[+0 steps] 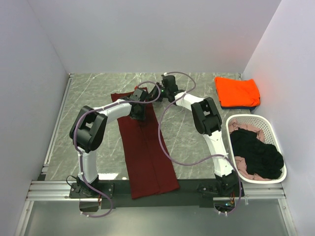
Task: Fold and stack the t-shirts
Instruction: Fold the tshirt
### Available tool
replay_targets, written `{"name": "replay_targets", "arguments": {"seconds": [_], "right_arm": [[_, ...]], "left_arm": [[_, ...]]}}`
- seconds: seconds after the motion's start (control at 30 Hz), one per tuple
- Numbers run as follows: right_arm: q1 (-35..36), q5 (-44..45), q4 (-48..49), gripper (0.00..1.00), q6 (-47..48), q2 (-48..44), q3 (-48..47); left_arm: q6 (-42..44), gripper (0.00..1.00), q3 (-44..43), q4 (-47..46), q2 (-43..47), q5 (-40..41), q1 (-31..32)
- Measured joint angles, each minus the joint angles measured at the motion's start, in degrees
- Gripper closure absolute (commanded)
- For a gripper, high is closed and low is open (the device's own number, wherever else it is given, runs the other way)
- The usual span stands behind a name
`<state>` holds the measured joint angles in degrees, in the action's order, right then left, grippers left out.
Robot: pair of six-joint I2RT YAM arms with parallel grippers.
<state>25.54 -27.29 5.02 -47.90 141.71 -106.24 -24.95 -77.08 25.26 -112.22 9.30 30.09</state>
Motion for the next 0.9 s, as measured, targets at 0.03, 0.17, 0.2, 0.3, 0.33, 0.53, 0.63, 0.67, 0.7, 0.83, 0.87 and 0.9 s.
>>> {"name": "replay_targets", "arguments": {"seconds": [0.03,0.17,0.2,0.3,0.33,0.53,0.63,0.67,0.7,0.83,0.87,0.9], "right_arm": [[-0.3,0.0,-0.5,1.0,0.4,0.0,-0.3],[-1.1,0.1,-2.0,0.99,1.9,0.1,-2.2],[-1.1,0.0,-2.5,0.99,2.4,0.2,-3.0],[-1.0,-0.6,-3.3,0.98,3.7,1.1,-5.5],[-1.0,-0.7,-3.4,0.95,4.1,1.6,-6.3],[-1.0,-0.9,-5.7,0.89,5.4,4.0,-9.7],[-1.0,-0.5,-6.3,0.77,5.5,4.2,-9.8],[-1.1,-0.3,-6.1,0.75,5.6,4.2,-9.6],[-1.2,-0.1,-6.0,0.73,5.7,4.2,-9.6],[-1.9,1.2,-7.0,0.7,7.5,3.3,-7.5],[-2.1,1.6,-7.9,0.68,8.2,2.6,-6.8],[-2.3,1.9,-9.1,0.67,8.7,1.8,-6.0]], "left_arm": [[0.0,0.71,0.0,0.0,0.0,0.0,0.0],[0.0,0.71,0.0,-0.3,0.0,-0.1,0.0],[0.0,0.71,0.0,-0.4,0.0,-0.2,0.0],[0.0,0.71,0.0,-0.6,0.0,-0.5,0.0],[0.0,0.71,0.0,-0.6,0.0,-0.5,0.0],[0.0,0.7,0.0,-0.6,-0.1,-0.7,0.0],[-0.2,0.67,0.0,-0.6,-0.1,-0.6,0.0],[-0.3,0.66,0.0,-0.5,-0.1,-0.7,0.0],[-0.5,0.64,-0.1,-0.4,-0.1,-0.7,0.0],[-0.9,0.61,-1.5,1.1,-0.4,-0.9,0.0],[-0.9,0.59,-2.4,2.1,-0.6,-0.8,0.0],[-1.0,0.55,-3.4,2.9,-0.8,-0.6,0.0]]}}
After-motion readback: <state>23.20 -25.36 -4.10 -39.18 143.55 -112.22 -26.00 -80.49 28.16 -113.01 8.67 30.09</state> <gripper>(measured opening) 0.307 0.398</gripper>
